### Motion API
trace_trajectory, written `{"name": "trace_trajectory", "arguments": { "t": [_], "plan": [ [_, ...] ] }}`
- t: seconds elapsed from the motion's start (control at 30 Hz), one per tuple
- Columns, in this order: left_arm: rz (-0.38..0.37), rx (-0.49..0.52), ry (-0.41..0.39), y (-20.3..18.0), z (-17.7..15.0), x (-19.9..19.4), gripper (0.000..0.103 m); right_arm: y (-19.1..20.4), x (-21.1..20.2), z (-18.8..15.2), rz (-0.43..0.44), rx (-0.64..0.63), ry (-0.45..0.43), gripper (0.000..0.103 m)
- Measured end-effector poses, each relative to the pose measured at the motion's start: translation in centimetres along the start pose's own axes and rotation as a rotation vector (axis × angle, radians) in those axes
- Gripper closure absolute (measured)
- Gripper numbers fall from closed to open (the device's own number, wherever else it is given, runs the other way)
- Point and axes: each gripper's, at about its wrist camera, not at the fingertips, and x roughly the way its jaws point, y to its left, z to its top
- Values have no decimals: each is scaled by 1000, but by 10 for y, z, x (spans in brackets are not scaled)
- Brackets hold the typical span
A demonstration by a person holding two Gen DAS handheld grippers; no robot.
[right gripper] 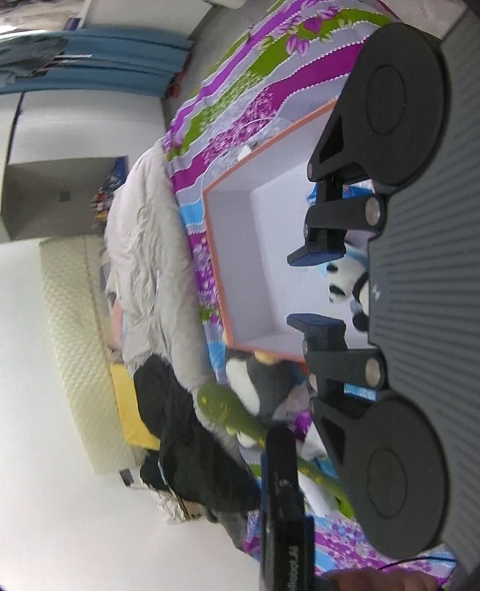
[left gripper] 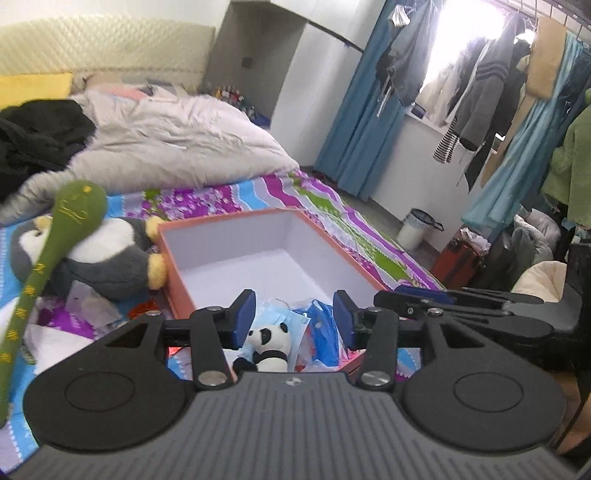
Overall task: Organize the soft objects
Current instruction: 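Withdraw both grippers from the box back toward the pile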
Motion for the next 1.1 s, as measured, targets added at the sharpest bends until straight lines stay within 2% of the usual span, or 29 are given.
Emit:
{"name": "trace_trajectory", "arguments": {
  "t": [0.33, 0.57, 0.8, 1.1],
  "plan": [
    [79, -33, -81, 9, -35, -81, 46, 52, -32, -19, 71, -78, -40, 72],
    [139, -58, -98, 20, -61, -117, 43, 78, -30, -44, 117, -91, -4, 72],
    [198, -84, -99, 32, -89, -135, 40, 101, -35, -73, 133, -106, 24, 72],
    [249, -129, -57, 47, -133, -140, 40, 125, -35, -107, 147, -132, 74, 72]
  ]
}}
